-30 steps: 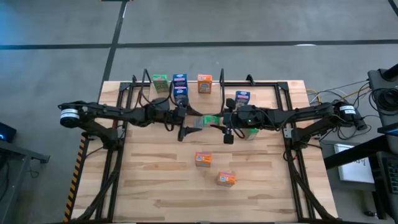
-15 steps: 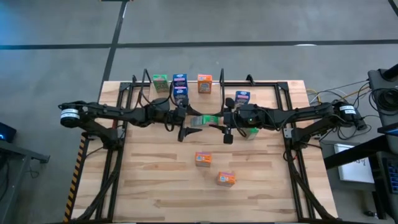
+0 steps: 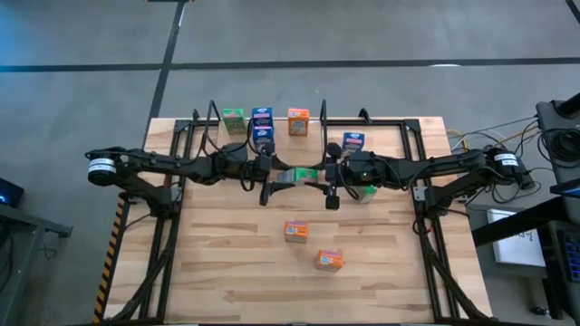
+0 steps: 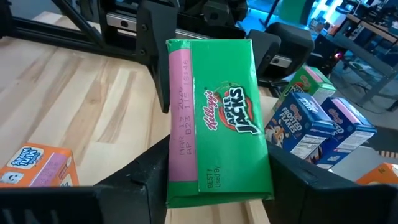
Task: Stack cereal on shelf
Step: Put the left green cereal box on the shelf aligned with the other green cereal box
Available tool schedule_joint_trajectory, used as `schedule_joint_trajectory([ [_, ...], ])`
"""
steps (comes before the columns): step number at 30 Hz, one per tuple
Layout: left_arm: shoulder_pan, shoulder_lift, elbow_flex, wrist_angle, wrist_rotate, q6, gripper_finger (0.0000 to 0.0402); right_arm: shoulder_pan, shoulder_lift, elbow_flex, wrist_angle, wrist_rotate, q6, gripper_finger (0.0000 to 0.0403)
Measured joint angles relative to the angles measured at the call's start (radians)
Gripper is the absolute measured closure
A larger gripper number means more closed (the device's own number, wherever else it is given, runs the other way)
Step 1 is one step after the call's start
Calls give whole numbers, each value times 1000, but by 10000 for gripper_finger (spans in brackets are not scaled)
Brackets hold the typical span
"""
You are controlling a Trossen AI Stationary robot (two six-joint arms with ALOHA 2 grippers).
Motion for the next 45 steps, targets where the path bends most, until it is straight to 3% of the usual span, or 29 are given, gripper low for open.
schedule_joint_trajectory([
  [12,0,0,-7,16,0,0,217,0,-9,0,1,0,15,175],
  [24,3,-13,-125,289,0,-48,228,0,-98,0,-3,0,13,168],
  [33,3,-129,-232,489,14,-57,229,0,-179,-22,6,-9,23,171],
  [45,2,-173,-276,578,13,-84,229,0,21,-84,352,-64,68,156],
])
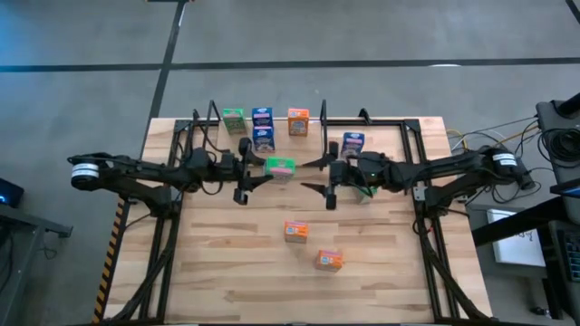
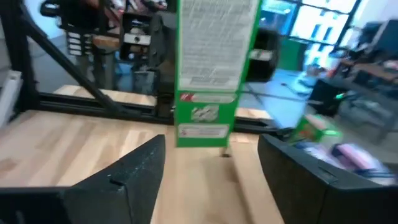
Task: Stack cereal on shelf
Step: Put the left green cereal box on the shelf aligned with the other green cereal box
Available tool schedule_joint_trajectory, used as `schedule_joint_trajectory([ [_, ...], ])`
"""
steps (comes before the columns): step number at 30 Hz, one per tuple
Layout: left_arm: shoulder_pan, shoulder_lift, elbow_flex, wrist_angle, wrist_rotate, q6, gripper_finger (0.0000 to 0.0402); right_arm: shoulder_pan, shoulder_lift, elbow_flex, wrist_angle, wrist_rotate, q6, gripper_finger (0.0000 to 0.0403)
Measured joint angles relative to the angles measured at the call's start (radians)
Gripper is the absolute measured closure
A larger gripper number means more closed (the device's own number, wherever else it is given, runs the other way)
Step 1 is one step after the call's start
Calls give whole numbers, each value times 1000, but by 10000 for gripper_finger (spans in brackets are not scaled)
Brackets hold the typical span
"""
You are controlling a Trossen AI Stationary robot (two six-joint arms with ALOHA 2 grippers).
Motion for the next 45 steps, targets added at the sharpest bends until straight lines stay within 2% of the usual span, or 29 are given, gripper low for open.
schedule_joint_trajectory([
  [8,0,6,0,24,-2,-4,230,-6,111,53,76,-23,-1,97],
  [13,0,7,0,33,-3,-4,230,-8,164,75,170,-23,-20,89],
  [21,0,7,0,37,-3,-3,230,-13,231,93,264,-36,-26,123],
  [34,0,7,0,32,-1,-2,227,-13,255,123,247,-51,-38,224],
  [41,0,4,0,2,-1,-2,198,-13,252,123,221,-52,-39,224],
  [45,0,-29,0,-98,1,32,163,-13,227,133,113,-52,-39,224],
])
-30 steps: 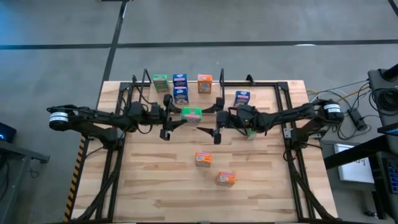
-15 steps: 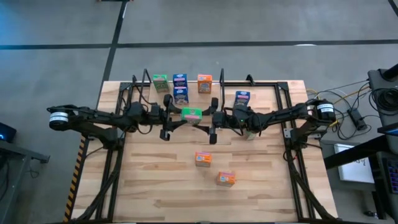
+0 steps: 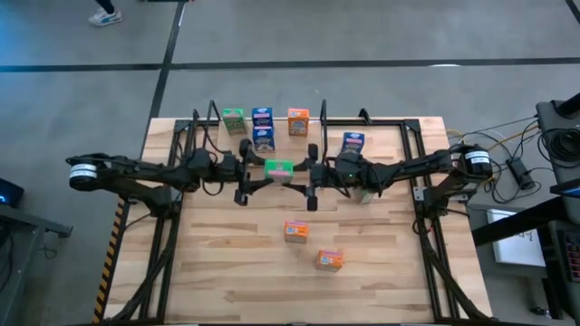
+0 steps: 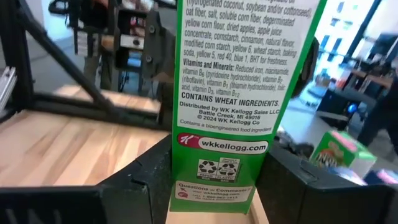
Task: Stack cereal on shelf
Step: Put the left green cereal box on the shelf aligned with the other green cereal box
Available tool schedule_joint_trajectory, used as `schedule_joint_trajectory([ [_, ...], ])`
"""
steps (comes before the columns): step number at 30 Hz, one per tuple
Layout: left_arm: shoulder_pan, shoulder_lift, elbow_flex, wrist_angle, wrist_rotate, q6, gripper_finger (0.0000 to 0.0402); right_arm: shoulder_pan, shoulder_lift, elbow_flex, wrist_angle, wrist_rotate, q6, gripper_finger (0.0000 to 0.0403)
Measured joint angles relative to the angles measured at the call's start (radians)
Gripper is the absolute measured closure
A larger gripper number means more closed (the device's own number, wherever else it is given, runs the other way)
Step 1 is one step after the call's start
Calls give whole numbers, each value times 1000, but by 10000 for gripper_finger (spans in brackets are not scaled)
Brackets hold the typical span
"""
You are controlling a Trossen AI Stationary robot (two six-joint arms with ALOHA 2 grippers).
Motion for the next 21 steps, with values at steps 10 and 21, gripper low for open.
schedule_joint_trajectory([
  [10,1,-221,0,-362,-50,121,105,0,-72,109,-516,42,11,225],
  [21,1,-222,93,-458,-45,141,109,0,-65,175,-656,65,0,225],
])
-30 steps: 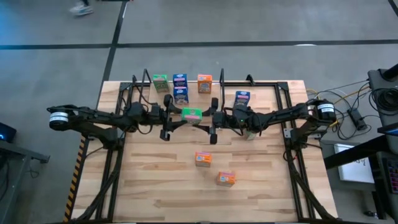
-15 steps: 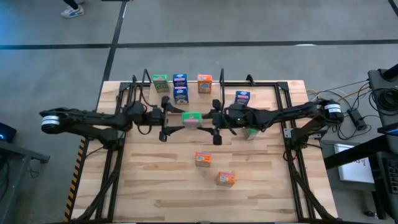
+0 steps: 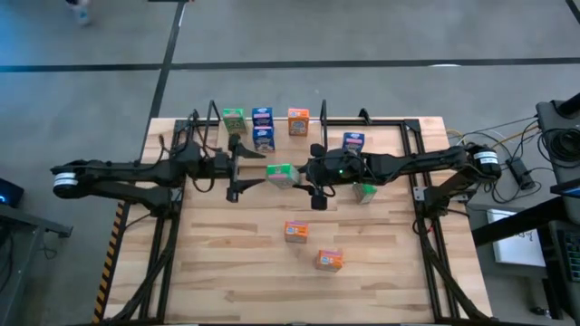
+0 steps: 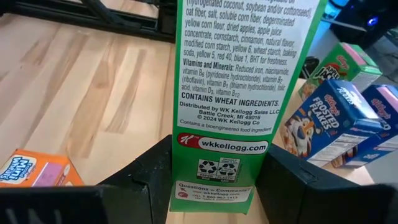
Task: Stack cereal on shelf
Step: Put the left green cereal box on the shelf aligned with the other green cereal box
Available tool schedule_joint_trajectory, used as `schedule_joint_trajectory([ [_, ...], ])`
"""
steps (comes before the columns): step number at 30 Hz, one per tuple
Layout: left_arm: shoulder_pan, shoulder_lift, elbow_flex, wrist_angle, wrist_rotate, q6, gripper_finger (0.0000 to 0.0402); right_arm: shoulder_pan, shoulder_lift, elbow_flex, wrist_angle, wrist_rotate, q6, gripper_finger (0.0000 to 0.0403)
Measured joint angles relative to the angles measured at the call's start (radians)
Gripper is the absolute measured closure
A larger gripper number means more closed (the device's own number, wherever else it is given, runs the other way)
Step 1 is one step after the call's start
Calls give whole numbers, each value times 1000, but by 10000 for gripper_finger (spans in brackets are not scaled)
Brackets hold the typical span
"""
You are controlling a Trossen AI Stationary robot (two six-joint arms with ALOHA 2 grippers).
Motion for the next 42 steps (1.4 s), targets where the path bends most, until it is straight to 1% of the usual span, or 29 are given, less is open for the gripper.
schedule_joint_trajectory([
  [5,-1,89,98,-86,16,39,109,0,0,-1,-1,0,-1,225],
  [12,-1,190,225,-272,16,90,109,0,0,-3,-14,0,-1,225],
  [15,-1,210,265,-369,16,98,110,0,0,-3,-22,0,0,225],
  [20,-1,230,327,-444,15,100,120,0,0,-3,-27,0,0,225],
  [22,-1,230,334,-483,16,100,129,0,0,-4,-28,0,-1,225],
  [26,-1,225,343,-502,14,98,154,0,0,-4,-28,0,-1,225],
  [34,-1,227,345,-506,14,95,207,0,0,-4,-28,3,3,224],
  [42,-1,226,345,-512,14,94,242,0,0,-4,-20,1,5,192],
])
